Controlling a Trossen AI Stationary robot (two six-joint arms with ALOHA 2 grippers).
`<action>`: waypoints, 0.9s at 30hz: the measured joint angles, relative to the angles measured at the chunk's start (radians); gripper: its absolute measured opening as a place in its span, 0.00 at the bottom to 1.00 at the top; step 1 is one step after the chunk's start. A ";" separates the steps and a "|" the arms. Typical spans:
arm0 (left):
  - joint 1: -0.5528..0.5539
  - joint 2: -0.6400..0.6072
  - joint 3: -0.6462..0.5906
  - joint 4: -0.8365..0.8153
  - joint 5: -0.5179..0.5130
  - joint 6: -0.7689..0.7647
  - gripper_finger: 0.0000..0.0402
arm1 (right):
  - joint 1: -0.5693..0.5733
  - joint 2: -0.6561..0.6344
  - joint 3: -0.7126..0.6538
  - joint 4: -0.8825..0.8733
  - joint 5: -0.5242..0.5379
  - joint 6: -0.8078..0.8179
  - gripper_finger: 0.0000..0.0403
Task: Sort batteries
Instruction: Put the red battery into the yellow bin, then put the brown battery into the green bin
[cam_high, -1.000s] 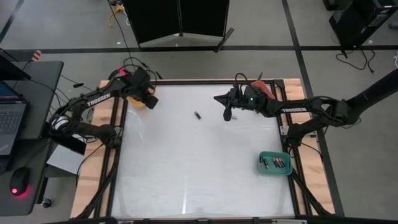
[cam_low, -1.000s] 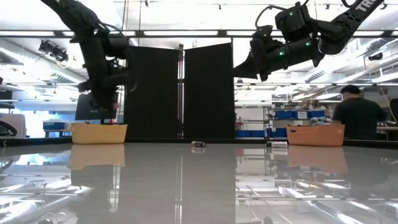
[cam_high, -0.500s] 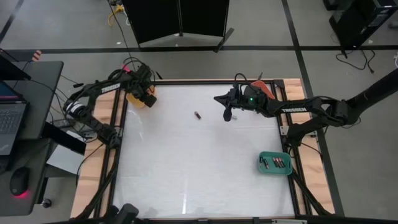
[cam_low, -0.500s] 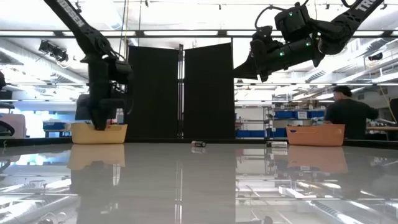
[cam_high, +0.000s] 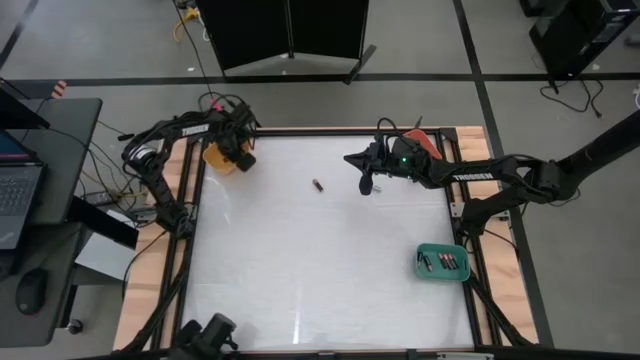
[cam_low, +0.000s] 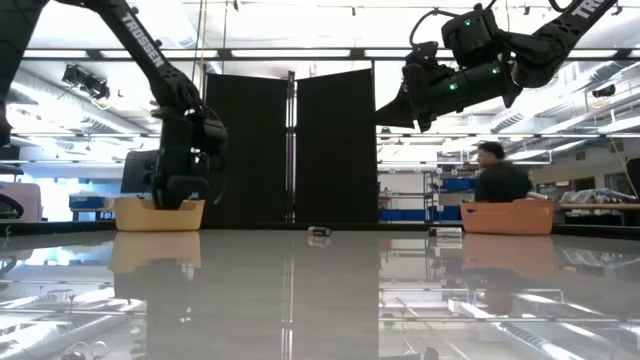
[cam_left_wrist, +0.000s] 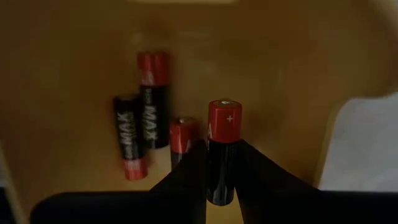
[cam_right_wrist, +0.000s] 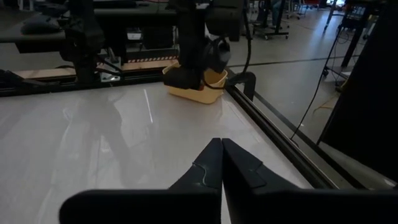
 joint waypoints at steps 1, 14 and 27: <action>0.000 0.007 0.000 -0.005 0.000 0.000 0.14 | 0.000 0.000 0.000 0.000 0.000 0.000 0.04; -0.016 -0.020 0.000 -0.010 -0.015 0.024 0.35 | 0.000 0.000 0.000 0.000 0.000 0.000 0.04; -0.066 -0.217 -0.025 0.170 -0.031 -0.026 0.30 | -0.001 0.000 0.000 0.016 0.000 0.103 0.10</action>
